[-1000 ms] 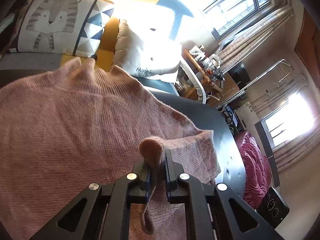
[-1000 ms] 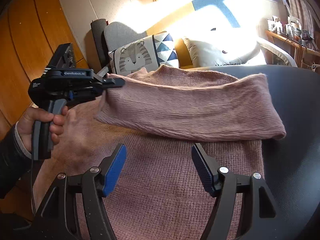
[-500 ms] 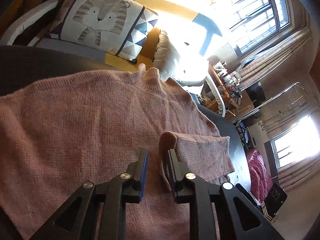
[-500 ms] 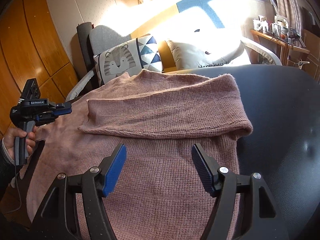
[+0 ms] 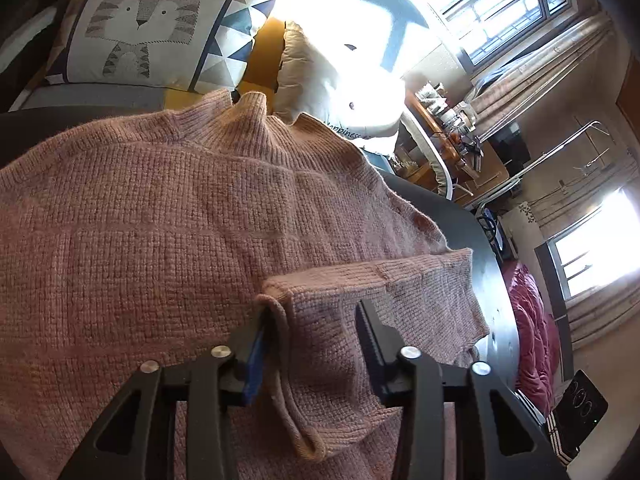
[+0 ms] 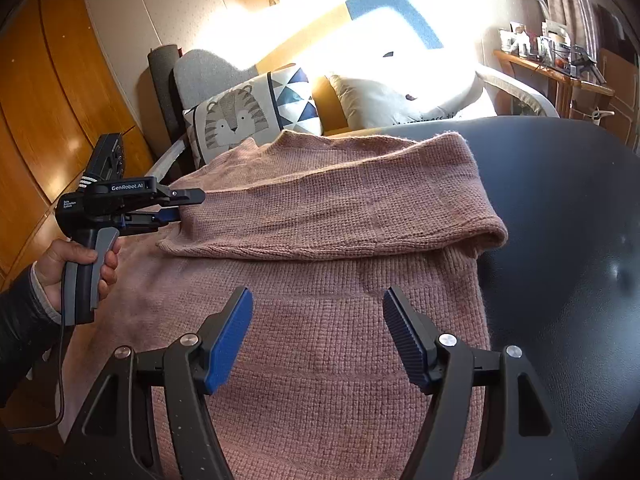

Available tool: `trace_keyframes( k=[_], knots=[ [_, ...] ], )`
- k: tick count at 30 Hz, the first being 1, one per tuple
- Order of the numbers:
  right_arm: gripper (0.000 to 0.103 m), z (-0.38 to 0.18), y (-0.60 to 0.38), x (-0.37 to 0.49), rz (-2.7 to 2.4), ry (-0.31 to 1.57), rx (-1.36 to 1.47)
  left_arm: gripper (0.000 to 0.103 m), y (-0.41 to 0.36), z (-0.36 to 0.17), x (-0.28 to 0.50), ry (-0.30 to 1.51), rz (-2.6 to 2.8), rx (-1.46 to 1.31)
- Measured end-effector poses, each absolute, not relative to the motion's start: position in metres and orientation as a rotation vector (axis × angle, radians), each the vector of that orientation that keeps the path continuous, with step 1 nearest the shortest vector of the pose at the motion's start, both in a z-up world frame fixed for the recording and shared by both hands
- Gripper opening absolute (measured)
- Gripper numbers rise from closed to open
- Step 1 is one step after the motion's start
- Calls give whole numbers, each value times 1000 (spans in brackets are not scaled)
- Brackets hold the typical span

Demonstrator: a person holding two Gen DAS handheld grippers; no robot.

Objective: Fold clothes
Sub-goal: 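Grasp the sleeve cuff with the left gripper while the right gripper releases it, then lay the sleeve flat across the sweater body with the left gripper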

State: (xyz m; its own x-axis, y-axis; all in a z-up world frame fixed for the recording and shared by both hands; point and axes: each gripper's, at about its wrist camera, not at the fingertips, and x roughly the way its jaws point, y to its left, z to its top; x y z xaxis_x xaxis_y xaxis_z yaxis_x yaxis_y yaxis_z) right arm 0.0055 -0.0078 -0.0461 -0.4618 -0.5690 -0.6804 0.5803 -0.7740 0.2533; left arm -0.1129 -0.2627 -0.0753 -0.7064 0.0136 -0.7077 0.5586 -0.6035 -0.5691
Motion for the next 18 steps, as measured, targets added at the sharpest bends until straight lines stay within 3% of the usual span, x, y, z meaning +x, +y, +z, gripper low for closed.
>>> trace_keyframes(
  k=[1, 18],
  knots=[
    [71, -47, -6, 6, -2234, 17, 1031, 9, -263, -76, -112, 1182, -2350, 987],
    [71, -38, 11, 0, -2290, 31, 1007, 5, -282, -5, -18, 1083, -2295, 719]
  ],
)
